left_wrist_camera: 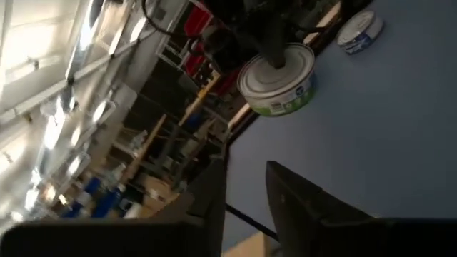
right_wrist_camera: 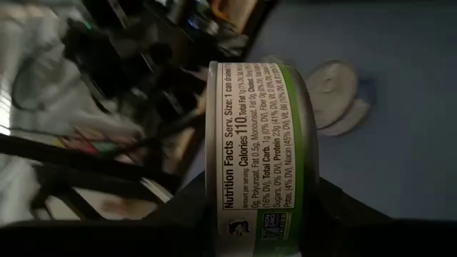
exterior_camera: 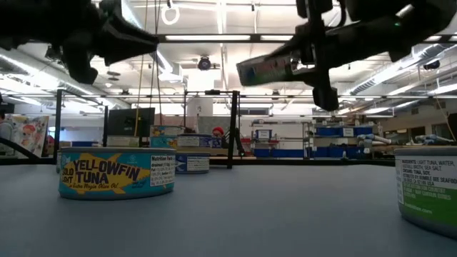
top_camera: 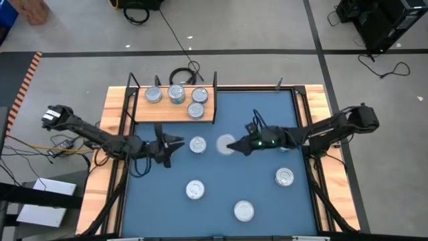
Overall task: Stack canned seafood by type on shelf
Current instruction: Put the green tuna can on the shelf
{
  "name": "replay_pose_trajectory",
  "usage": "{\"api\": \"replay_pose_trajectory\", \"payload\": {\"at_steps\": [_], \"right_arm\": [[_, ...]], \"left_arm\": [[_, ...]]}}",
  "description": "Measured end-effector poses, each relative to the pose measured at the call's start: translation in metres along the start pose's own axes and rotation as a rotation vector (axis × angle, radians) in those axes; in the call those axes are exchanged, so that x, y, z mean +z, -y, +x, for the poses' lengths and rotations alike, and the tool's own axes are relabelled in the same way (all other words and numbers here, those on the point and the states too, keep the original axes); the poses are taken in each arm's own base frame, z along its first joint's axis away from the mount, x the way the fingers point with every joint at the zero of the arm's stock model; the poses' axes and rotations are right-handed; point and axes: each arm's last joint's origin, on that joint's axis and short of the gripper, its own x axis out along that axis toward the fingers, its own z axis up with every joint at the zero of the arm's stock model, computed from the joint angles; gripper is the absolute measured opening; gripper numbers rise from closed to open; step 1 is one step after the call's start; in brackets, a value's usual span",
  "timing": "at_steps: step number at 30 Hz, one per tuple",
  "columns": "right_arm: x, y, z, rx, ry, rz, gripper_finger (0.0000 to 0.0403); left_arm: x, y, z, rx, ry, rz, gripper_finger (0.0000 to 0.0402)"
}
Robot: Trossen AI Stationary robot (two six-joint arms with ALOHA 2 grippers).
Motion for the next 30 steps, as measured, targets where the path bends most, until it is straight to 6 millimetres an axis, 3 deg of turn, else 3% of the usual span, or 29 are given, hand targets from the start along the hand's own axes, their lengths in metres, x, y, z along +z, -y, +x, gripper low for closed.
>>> {"api": "replay_pose_trajectory", "payload": {"at_steps": [10, 22, 30], "right_arm": [[-0.035, -0.016, 0.016, 0.241, 0.060, 0.060, 0.0136], [-0.038, -0.017, 0.021, 0.334, 0.081, 0.131, 0.0136], [-0.035, -0.029, 0.025, 0.372, 0.065, 0.164, 0.0136]], "left_arm": [[0.030, 0.025, 0.025, -0.022, -0.090, 0.366, 0.0183], [0.052, 0.047, 0.056, 0.121, -0.078, 0.606, 0.0251], [0.061, 0.064, 0.075, 0.119, -0.056, 0.782, 0.0265]]}}
